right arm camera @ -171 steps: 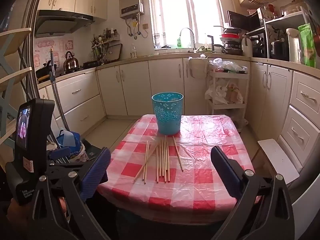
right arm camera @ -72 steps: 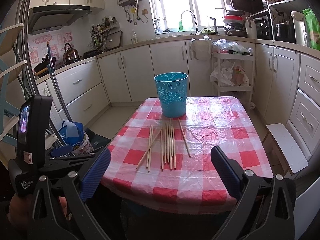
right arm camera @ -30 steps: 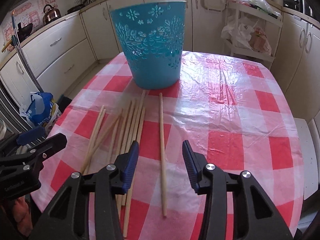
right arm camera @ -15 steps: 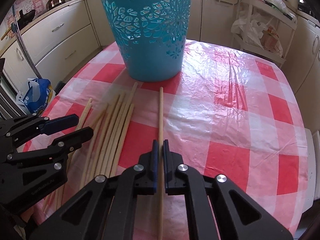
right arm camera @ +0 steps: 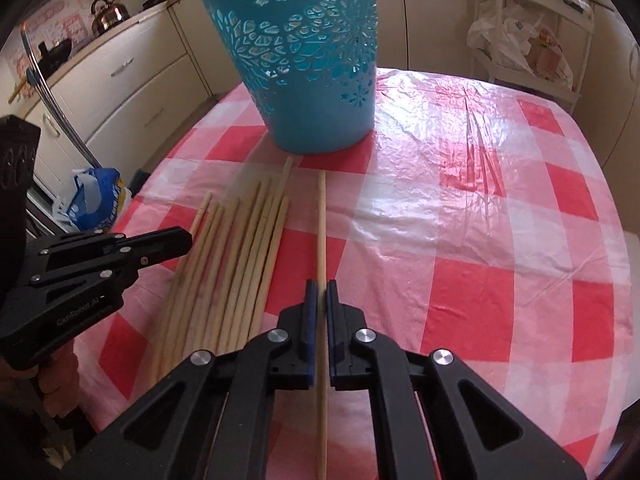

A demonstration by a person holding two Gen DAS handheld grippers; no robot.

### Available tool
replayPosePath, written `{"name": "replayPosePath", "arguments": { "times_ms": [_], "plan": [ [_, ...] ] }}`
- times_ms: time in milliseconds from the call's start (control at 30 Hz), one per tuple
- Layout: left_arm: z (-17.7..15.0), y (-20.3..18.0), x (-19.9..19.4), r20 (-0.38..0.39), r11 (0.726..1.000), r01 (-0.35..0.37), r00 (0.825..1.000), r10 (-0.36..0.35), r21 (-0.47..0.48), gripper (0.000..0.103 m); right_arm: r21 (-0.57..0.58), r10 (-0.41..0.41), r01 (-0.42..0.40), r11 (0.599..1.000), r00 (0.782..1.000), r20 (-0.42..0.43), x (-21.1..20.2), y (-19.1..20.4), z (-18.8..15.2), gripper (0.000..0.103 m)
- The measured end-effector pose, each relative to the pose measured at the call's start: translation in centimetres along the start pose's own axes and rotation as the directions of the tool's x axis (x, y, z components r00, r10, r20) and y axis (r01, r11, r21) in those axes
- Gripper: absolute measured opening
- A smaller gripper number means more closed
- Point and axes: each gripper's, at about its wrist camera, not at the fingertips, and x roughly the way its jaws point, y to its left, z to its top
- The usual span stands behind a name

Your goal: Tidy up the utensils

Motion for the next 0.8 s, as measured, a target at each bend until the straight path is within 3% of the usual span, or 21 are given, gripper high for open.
{"name": "replayPosePath", "arguments": {
  "times_ms": [267,433,600,700,800],
  "plan": [
    [-1.0,0.5,-2.1,0.037,0.998,0.044,0.998,-0.043,-0.034,0.0,0.135,0.125,-0.136,0.981,0.988,0.088,-3.0,-0.7,-1.9,0.005],
    [-1.5,1.9,-3.0,0.045,0.994,0.072,0.997,-0.068,-0.078,0.0,0.161,0.156,-0.177,0.971,0.978,0.14,-4.5,-0.7,-2.0,0.005],
    [-0.8,1.9,-3.7,0.047,0.994,0.083,0.996,-0.08,-0.064,0.0,0.155,0.16,-0.189,0.97,0.971,0.179,-5.6,-0.5,-1.5,0.005],
    [-0.5,1.8,-2.2,-0.003,0.995,0.051,0.999,-0.051,-0.085,0.0,0.159,0.164,-0.192,0.969,0.971,0.174,-5.4,-0.5,-1.6,0.005],
    [-0.4,1.7,-0.6,-0.036,0.994,-0.058,0.998,0.054,-0.096,0.004,0.164,0.17,-0.197,0.966,0.971,0.167,-5.1,-0.5,-2.0,0.005]
  ]
}}
